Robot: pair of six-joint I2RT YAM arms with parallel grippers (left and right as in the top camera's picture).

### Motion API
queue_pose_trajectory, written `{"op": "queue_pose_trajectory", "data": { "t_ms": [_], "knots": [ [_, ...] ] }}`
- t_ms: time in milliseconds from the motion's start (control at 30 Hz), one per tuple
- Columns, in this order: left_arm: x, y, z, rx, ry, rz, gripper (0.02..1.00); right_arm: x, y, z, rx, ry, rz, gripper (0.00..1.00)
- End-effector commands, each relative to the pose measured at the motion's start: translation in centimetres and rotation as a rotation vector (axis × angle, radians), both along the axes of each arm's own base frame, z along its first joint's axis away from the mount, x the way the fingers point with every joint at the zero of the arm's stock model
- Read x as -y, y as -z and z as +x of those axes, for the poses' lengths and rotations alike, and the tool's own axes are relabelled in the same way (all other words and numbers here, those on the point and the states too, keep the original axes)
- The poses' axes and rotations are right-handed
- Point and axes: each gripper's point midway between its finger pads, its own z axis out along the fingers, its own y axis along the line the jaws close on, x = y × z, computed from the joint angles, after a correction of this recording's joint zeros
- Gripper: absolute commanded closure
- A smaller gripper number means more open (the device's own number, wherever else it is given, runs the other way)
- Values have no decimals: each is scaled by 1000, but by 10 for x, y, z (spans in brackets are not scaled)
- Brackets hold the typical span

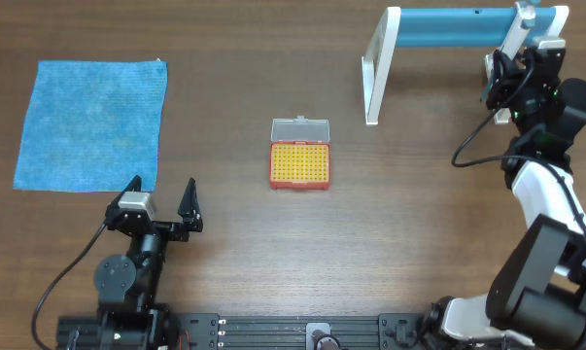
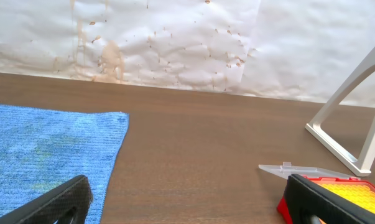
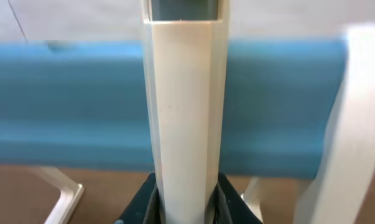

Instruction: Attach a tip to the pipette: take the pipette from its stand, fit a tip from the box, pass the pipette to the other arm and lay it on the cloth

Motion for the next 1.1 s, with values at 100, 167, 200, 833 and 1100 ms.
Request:
{"op": "queue_pose_trajectory", "data": {
  "t_ms": [100, 167, 200, 833, 1100],
  "knots": [
    [0, 1, 0, 0, 5, 16, 20, -26, -90, -23, 188, -84, -57, 890],
    [0, 1, 0, 0, 5, 16, 20, -45, -111, -36, 223, -167, -13, 912],
    [0, 1, 0, 0, 5, 16, 20, -60, -123, -45, 239, -227, 21, 921],
    [0, 1, 0, 0, 5, 16, 20, -347, -74, -172, 373, -968, 172, 925],
    [0, 1, 0, 0, 5, 16, 20, -380, 0, -170, 277, -1043, 60, 923]
  ]
}}
